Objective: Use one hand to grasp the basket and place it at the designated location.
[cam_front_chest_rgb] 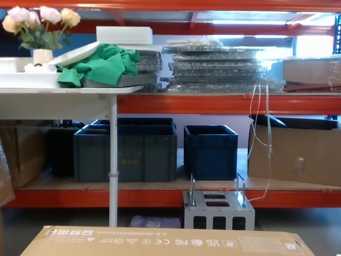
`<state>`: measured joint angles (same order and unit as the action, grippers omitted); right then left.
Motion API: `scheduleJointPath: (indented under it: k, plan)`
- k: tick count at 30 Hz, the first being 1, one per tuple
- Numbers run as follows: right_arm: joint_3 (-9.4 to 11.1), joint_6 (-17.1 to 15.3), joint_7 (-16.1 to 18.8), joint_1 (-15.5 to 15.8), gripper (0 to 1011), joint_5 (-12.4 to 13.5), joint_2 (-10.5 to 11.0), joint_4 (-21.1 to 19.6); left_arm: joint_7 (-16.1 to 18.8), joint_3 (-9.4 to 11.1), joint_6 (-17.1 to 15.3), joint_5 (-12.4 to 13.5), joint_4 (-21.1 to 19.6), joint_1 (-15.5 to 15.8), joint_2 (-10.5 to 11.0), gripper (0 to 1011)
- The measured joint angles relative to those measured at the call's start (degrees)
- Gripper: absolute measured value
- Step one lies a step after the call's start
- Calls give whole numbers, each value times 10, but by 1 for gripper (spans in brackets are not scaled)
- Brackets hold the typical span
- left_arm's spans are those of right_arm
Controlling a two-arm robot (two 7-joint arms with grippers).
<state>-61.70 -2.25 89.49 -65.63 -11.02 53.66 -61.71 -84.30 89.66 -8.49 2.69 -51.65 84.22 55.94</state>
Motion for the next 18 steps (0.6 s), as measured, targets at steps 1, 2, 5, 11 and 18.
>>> scheduleJointPath:
  k: [1,2,5,11,18]
  plan:
    - [-1,0,0,0,1002,0,-1,1,0,0,0,0,0,0,0,0]
    - [-1,0,0,0,1002,0,-1,1,0,0,0,0,0,0,0,0]
    - [-3,0,1,0,1001,0,-2,3,0,0,0,0,0,0,0,0]
    - [-6,-1,2,0,1001,-1,-3,4,0,0,0,0,0,0,0,0]
    - [-7,-2,2,-1,1001,-1,-2,4,0,0,0,0,0,0,0,0]
